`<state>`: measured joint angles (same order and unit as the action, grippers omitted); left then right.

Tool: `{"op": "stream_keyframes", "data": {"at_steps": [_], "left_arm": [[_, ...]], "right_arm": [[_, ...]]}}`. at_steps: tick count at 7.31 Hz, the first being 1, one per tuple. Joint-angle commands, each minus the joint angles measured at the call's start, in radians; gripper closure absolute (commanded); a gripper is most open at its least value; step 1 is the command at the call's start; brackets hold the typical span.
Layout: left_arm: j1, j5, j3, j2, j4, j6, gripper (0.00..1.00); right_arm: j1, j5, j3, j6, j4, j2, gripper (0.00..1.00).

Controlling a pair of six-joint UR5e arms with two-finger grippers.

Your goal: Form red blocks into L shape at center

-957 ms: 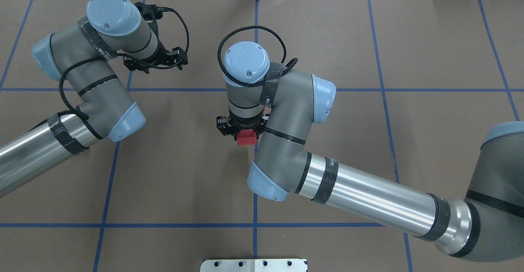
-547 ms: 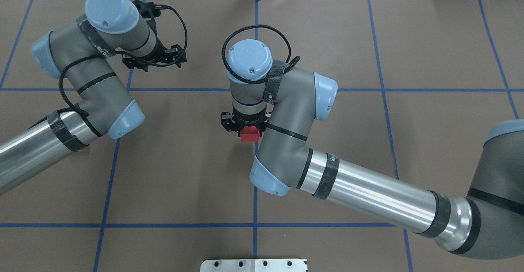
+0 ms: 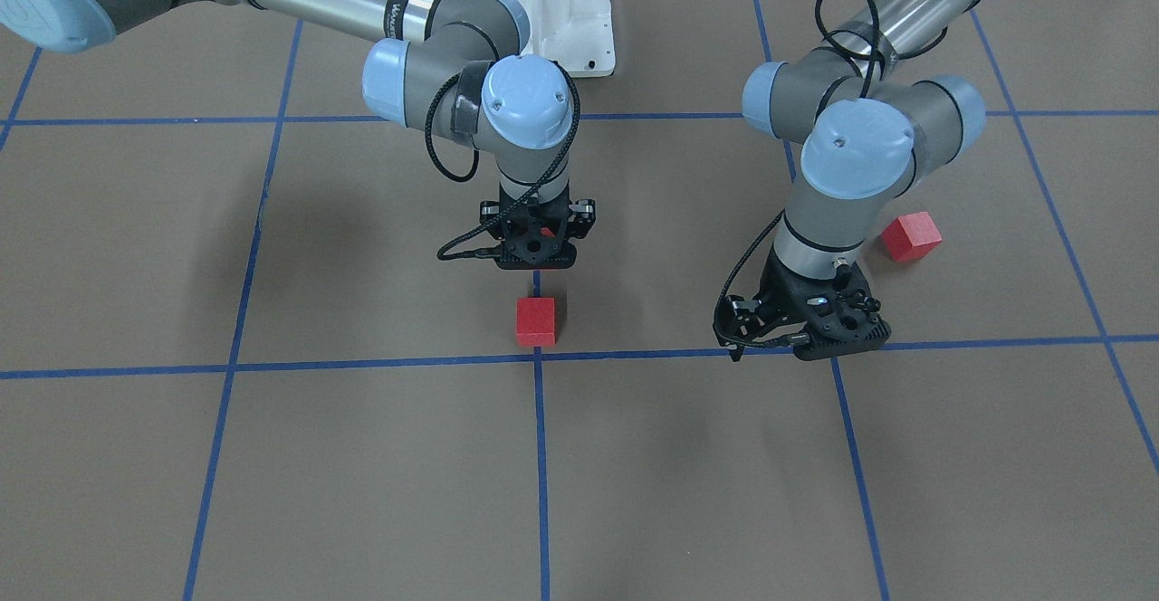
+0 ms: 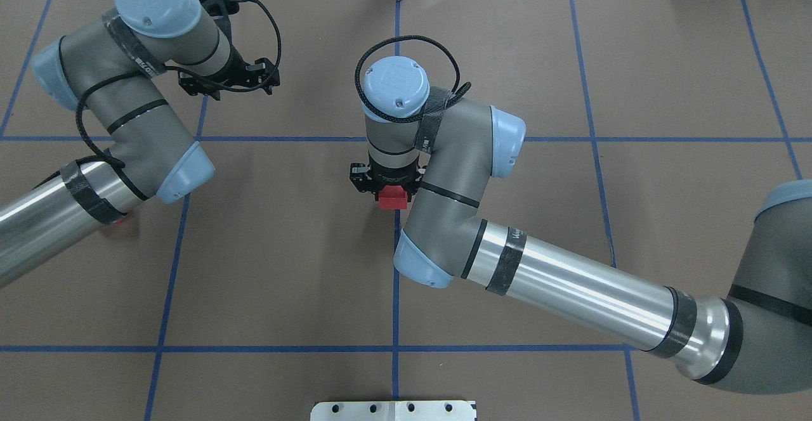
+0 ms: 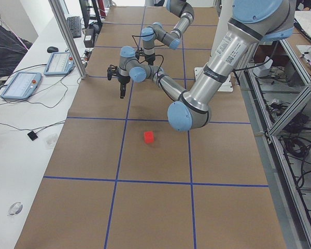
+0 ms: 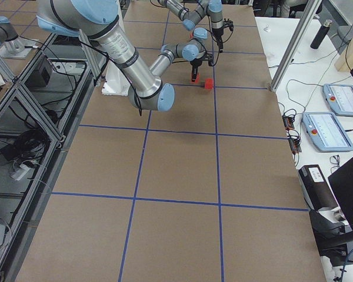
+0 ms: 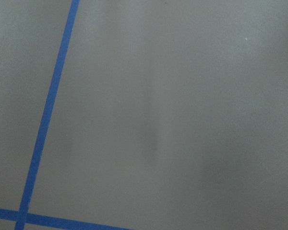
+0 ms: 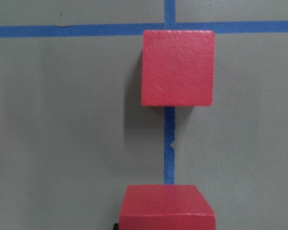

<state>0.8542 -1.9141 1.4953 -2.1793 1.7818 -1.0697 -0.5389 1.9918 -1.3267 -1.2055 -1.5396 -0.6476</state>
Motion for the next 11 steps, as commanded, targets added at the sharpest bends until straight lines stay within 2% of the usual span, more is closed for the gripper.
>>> {"op": "stream_keyframes", "data": {"at_steps": [1, 2, 3, 8, 11], "left_arm": [[0.089, -0.06, 0.061, 0.143, 0.002, 0.267, 0.01], [0.155, -0.071, 0.074, 0.192, 0.001, 0.406, 0.02], [0.183, -0.124, 0.072, 0.21, -0.002, 0.44, 0.02], [0.189, -0.132, 0.082, 0.216, -0.001, 0.442, 0.01], [0.189, -0.132, 0.08, 0.213, -0.002, 0.436, 0.01]], "right_arm": [[-0.004, -0.001, 0.015, -0.016, 0.021, 0.005, 1.0], [-0.007, -0.001, 0.015, -0.016, 0.023, 0.003, 1.0], [-0.013, -0.001, 0.015, -0.014, 0.021, 0.003, 1.0], [-0.033, -0.038, 0.024, 0.01, 0.021, 0.002, 1.0], [-0.033, -0.038, 0.064, 0.056, 0.033, 0.005, 1.0]]}}
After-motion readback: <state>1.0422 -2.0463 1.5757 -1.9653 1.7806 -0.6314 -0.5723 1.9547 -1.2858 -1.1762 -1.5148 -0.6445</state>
